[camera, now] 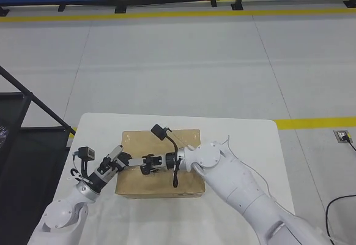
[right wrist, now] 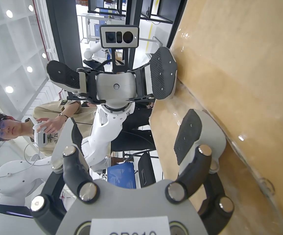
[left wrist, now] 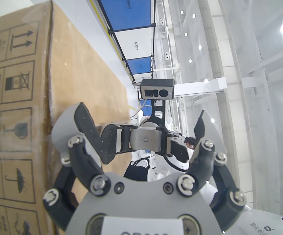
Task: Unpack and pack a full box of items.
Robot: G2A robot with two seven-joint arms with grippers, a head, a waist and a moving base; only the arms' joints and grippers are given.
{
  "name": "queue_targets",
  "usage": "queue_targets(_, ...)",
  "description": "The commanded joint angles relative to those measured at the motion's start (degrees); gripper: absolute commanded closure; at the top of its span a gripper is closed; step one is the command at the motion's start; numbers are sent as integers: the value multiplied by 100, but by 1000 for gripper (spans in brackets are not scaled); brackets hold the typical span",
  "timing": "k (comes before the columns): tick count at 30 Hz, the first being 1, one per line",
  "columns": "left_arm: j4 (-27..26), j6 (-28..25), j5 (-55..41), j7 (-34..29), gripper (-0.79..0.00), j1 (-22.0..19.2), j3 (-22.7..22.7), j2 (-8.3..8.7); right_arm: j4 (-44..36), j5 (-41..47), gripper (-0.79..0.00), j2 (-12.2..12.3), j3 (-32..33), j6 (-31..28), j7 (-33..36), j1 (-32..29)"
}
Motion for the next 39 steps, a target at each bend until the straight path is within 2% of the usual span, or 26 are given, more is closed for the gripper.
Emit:
queue_targets(1, 0, 1, -6, -7, -785, -3, 0, 1, 52, -44, -785, 11, 36, -35, 66, 20)
queue_targets(17, 57, 4, -8, -70, -785, -79, 57, 2, -257, -439, -785, 430, 686, 186, 504, -172)
queue_targets(39, -2, -1, 47, 3, -785, -32, 114, -1, -2178, -1310, -785, 1234, 1967, 1110, 745, -1250)
